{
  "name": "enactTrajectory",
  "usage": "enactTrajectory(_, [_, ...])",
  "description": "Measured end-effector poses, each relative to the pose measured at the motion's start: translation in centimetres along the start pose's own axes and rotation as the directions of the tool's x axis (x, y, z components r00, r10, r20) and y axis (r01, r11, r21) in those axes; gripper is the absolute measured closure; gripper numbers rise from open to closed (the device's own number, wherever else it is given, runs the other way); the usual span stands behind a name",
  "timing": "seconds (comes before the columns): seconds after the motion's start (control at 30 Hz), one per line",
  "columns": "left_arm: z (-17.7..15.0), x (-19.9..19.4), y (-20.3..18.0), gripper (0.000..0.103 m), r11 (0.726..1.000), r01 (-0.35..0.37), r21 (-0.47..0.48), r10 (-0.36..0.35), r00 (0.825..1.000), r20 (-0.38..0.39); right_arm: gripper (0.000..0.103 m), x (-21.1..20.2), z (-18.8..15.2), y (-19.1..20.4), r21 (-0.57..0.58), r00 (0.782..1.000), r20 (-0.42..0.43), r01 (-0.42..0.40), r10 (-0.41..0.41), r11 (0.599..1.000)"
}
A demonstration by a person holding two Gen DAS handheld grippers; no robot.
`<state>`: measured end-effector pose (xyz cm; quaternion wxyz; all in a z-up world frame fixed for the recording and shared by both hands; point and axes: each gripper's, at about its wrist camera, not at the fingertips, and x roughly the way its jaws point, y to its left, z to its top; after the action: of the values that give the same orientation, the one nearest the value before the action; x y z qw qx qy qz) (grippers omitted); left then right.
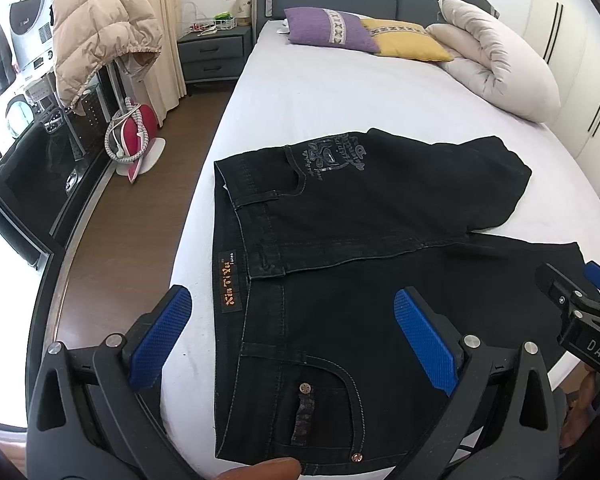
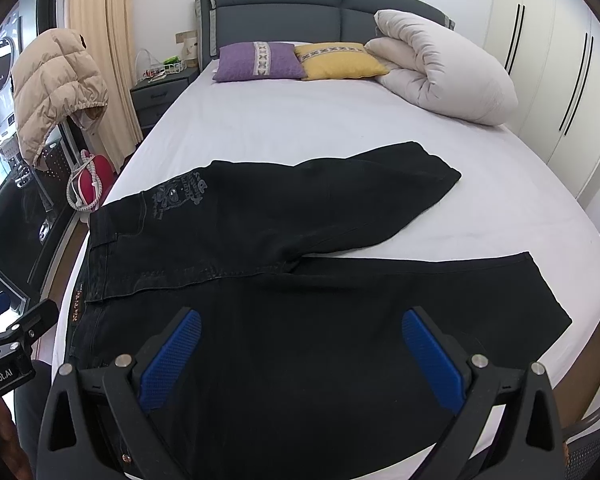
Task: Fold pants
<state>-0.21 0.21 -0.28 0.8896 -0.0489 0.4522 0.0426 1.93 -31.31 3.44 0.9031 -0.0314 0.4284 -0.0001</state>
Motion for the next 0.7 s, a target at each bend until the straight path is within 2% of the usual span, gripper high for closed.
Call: enactTrajectory(0.7, [-0.17, 0.27, 0.49, 0.000, 1.000, 0.002, -0.014, -0.002, 1.000, -0.001, 0.000, 0.00, -0.22, 0.46, -0.018, 1.000, -0.002, 0.003, -0.003, 1.000])
